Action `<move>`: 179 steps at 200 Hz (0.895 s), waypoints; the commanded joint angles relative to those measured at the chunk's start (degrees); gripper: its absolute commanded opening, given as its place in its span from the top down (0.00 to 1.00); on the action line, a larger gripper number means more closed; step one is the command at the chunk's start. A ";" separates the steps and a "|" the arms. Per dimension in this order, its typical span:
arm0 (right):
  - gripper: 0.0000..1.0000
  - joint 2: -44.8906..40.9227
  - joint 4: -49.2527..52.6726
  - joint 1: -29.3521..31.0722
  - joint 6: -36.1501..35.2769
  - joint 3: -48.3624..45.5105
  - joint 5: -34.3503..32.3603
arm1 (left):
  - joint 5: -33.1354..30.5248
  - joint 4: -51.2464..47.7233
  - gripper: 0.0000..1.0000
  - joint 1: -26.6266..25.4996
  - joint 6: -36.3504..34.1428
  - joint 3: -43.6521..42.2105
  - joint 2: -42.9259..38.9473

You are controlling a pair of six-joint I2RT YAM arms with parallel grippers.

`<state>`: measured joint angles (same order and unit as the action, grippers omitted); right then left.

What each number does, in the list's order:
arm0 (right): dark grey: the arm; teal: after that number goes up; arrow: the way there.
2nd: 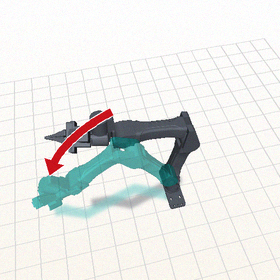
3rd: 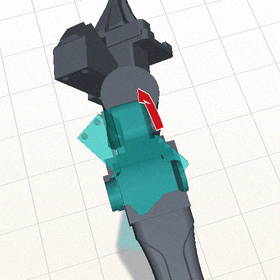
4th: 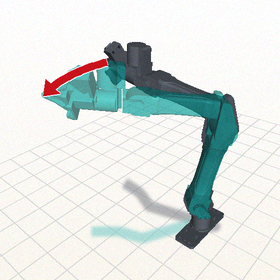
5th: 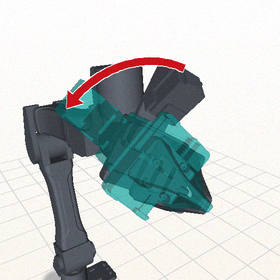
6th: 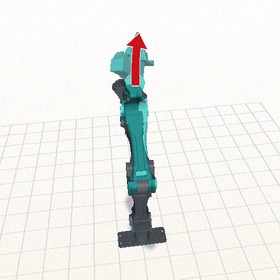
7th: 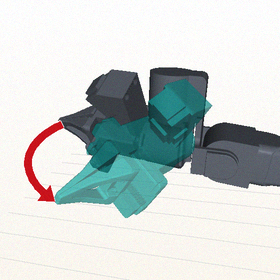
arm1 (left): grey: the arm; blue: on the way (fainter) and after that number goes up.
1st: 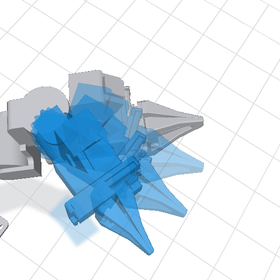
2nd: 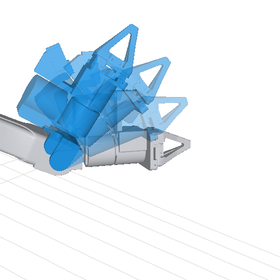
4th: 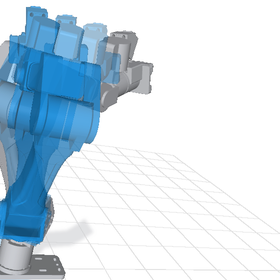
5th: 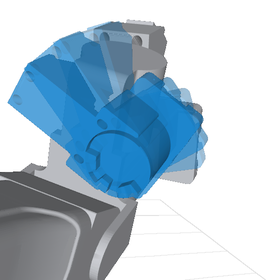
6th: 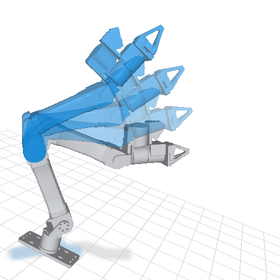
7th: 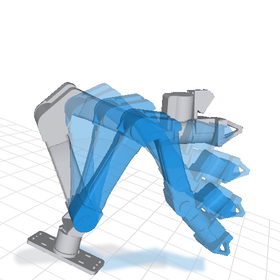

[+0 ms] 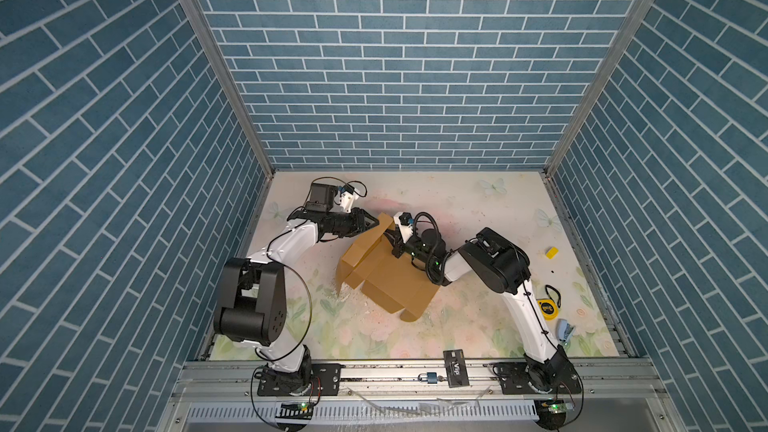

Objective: Fold the paper box

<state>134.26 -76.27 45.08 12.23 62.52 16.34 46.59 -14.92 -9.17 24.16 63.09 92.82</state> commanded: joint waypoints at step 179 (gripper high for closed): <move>0.61 -2.92 -3.47 -0.59 0.61 -7.36 -1.71 | -2.33 -4.45 0.52 -0.21 -1.40 -0.44 -2.04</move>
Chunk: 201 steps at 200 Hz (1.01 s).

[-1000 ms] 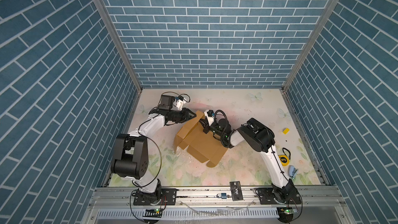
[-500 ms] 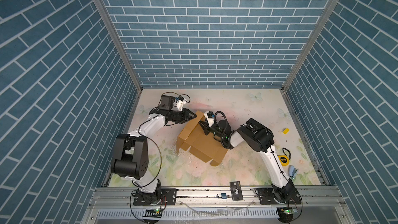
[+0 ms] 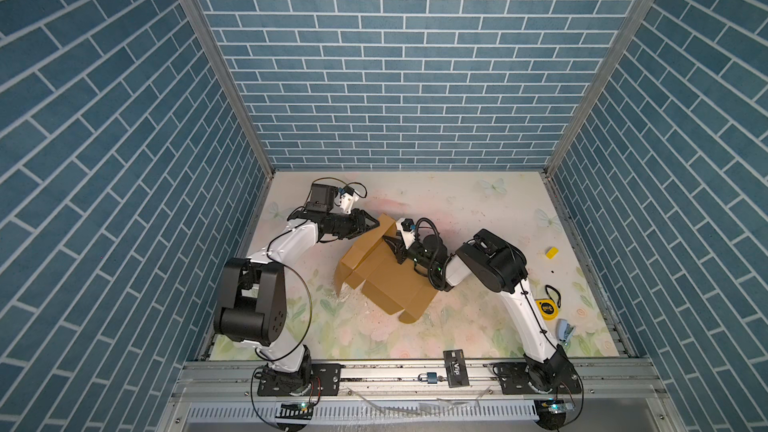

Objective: Fold the paper box

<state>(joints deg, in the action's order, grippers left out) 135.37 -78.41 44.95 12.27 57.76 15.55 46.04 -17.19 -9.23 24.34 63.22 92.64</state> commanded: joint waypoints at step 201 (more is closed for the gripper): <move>0.46 -41.55 26.37 -9.78 23.79 -24.78 -2.87 | -4.34 -2.19 0.50 2.91 -2.53 -0.20 -2.33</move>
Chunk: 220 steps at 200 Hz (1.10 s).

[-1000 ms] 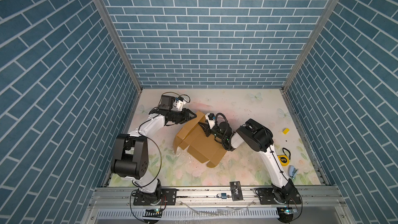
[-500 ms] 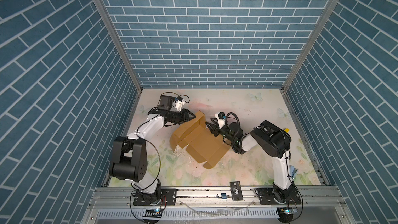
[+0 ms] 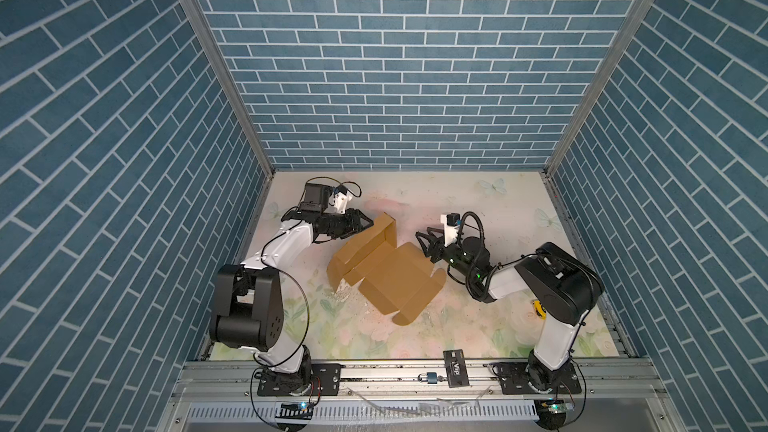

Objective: Fold the paper box
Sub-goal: 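Release the end wall and move the right gripper away from the box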

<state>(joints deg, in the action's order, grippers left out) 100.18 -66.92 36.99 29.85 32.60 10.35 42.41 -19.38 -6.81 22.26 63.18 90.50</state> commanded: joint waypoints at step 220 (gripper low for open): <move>0.47 -9.57 52.80 -10.27 11.81 6.84 24.60 | -1.97 0.21 0.50 2.93 -0.80 -1.43 0.02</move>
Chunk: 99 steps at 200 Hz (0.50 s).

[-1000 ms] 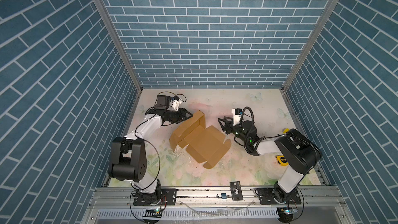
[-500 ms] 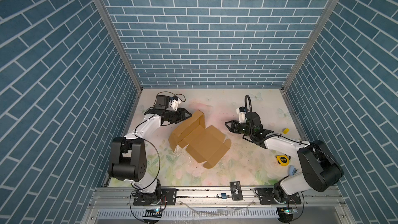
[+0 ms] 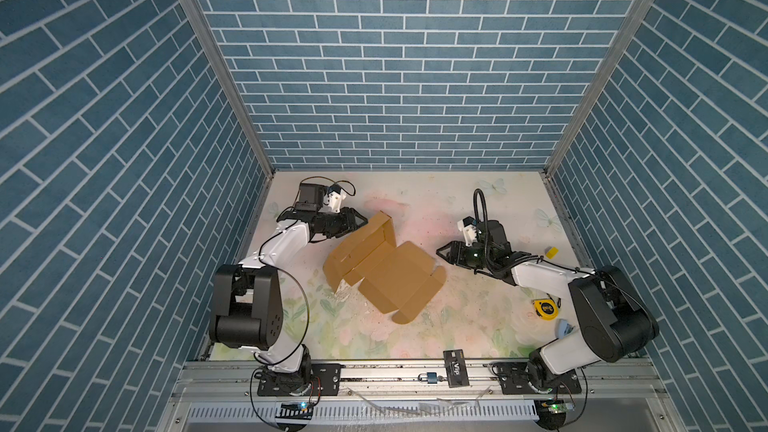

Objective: Fold the paper box
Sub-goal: 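Release the end wall and move the right gripper away from the box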

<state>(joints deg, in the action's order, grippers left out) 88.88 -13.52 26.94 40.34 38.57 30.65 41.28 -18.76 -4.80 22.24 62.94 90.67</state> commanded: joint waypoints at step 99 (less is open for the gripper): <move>0.49 1.47 2.31 -0.22 0.44 -2.48 5.10 | -1.33 -0.32 0.50 1.81 -0.96 -1.67 0.03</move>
<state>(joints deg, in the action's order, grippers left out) 90.35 -12.71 26.94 40.29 37.54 35.00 41.17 -17.91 -3.40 22.24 62.33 90.67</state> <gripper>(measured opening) 0.515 0.499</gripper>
